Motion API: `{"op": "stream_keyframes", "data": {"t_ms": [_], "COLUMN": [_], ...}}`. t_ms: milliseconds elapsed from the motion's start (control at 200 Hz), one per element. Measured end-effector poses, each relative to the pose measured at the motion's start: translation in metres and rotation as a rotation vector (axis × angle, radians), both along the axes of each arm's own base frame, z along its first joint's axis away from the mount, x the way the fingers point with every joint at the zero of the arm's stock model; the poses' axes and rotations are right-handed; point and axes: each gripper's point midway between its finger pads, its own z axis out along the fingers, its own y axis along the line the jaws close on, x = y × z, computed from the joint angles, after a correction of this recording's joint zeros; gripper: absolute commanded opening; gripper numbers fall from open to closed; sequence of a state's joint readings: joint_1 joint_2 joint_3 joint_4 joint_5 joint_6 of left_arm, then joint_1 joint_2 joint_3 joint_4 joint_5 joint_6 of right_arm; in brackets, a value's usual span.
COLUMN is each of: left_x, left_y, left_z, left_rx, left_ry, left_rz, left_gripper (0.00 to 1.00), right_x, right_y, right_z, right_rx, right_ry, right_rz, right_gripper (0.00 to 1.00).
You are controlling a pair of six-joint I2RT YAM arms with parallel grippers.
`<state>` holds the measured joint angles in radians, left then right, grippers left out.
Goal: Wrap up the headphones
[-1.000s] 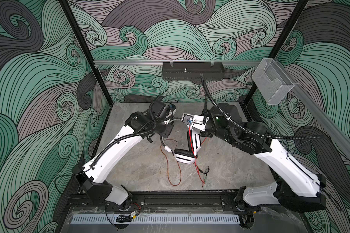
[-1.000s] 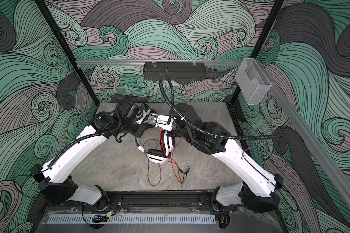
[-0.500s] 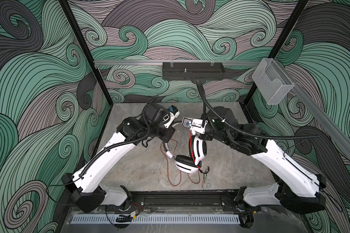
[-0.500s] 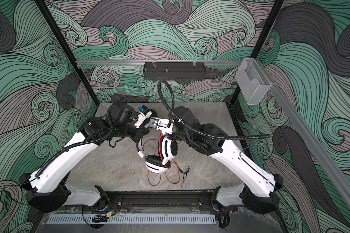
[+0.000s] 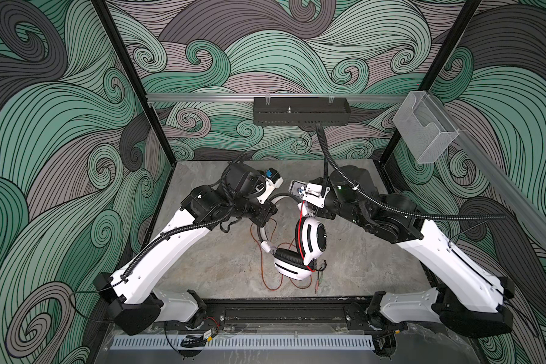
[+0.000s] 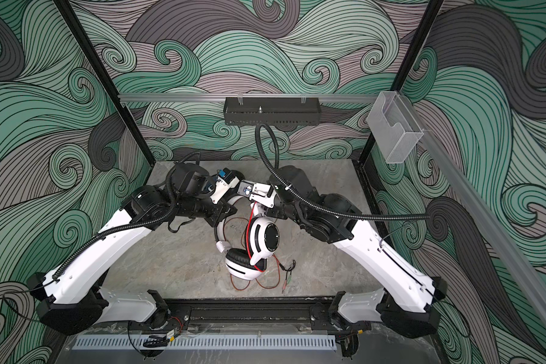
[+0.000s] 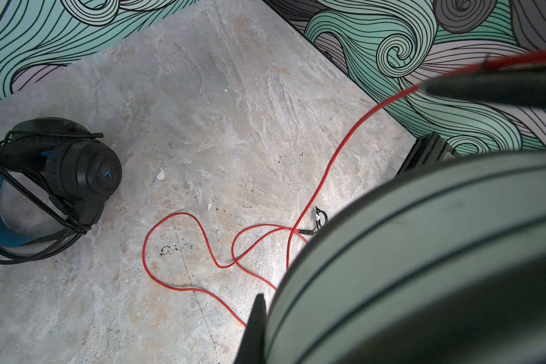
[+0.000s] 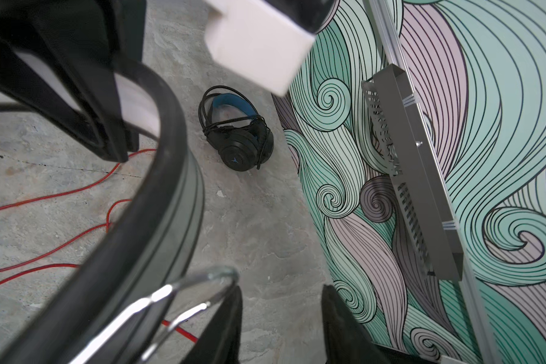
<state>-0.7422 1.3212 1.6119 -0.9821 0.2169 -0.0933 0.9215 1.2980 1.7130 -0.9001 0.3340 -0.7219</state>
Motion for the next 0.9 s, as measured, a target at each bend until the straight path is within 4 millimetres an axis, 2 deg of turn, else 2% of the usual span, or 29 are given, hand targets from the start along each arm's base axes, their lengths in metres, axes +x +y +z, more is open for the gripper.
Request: {"op": "stream_keyframes", "data": {"t_ms": [125, 445, 700, 901], "left_x": [-0.002, -0.009, -0.011, -0.012], "left_y": [-0.004, -0.020, -0.029, -0.033], "left_z": [0.000, 0.001, 0.019, 0.038], "left_rx": [-0.036, -0.151, -0.243, -0.300], "left_ry": [0.019, 0.088, 0.097, 0.088], "left_rz": [0.002, -0.016, -0.027, -0.030], "left_gripper": [0.00, 0.00, 0.00, 0.00], "right_x": [0.000, 0.001, -0.003, -0.011], "right_y": [-0.008, -0.025, -0.033, -0.023], "right_z": [-0.002, 0.000, -0.017, -0.011], "right_rx": [0.014, 0.097, 0.261, 0.442], "right_ry": [0.013, 0.051, 0.145, 0.187], "right_rz": [-0.017, -0.043, -0.023, 0.066], "right_gripper": [0.59, 0.68, 0.72, 0.71]}}
